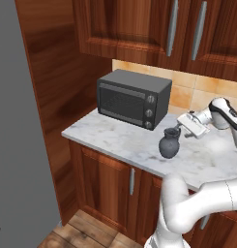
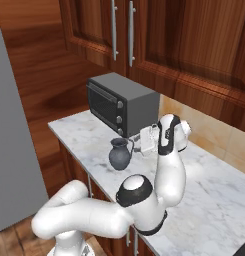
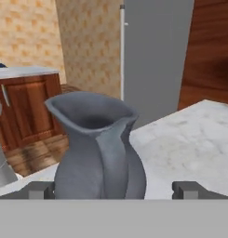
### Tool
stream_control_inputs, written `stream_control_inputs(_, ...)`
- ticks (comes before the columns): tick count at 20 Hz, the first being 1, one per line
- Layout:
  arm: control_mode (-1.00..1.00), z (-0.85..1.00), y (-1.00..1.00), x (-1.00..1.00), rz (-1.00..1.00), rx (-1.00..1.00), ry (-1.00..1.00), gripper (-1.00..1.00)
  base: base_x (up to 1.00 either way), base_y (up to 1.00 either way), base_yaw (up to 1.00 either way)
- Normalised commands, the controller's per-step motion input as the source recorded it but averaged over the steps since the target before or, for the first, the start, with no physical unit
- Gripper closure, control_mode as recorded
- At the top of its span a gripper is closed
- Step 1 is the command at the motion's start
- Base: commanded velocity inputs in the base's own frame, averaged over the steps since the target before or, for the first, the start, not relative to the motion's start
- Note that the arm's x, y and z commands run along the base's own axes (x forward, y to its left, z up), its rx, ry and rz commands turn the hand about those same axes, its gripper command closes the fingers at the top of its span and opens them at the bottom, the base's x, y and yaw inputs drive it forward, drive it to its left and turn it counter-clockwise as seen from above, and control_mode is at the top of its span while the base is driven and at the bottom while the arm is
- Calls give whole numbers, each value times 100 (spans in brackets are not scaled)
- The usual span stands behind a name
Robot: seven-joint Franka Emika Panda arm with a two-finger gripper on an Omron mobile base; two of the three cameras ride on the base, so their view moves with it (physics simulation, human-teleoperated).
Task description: Move the mushroom and chicken breast from the top shelf to the second highest shelf to make space. Then, place the pitcher from the counter on the cleared top shelf.
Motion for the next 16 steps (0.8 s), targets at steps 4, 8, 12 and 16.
stream_control_inputs(4, -100, -10, 18, 0, 8, 0, 0, -100, 0, 0, 0)
stream_control_inputs(8, -100, 0, 22, 0, 5, 0, 0, -100, 0, 0, 0)
stream_control_inputs(12, -100, 0, 33, -28, 1, -3, 5, 100, 0, 0, 0)
stream_control_inputs(16, -100, 0, 25, -82, -1, -4, 7, 100, 0, 0, 0)
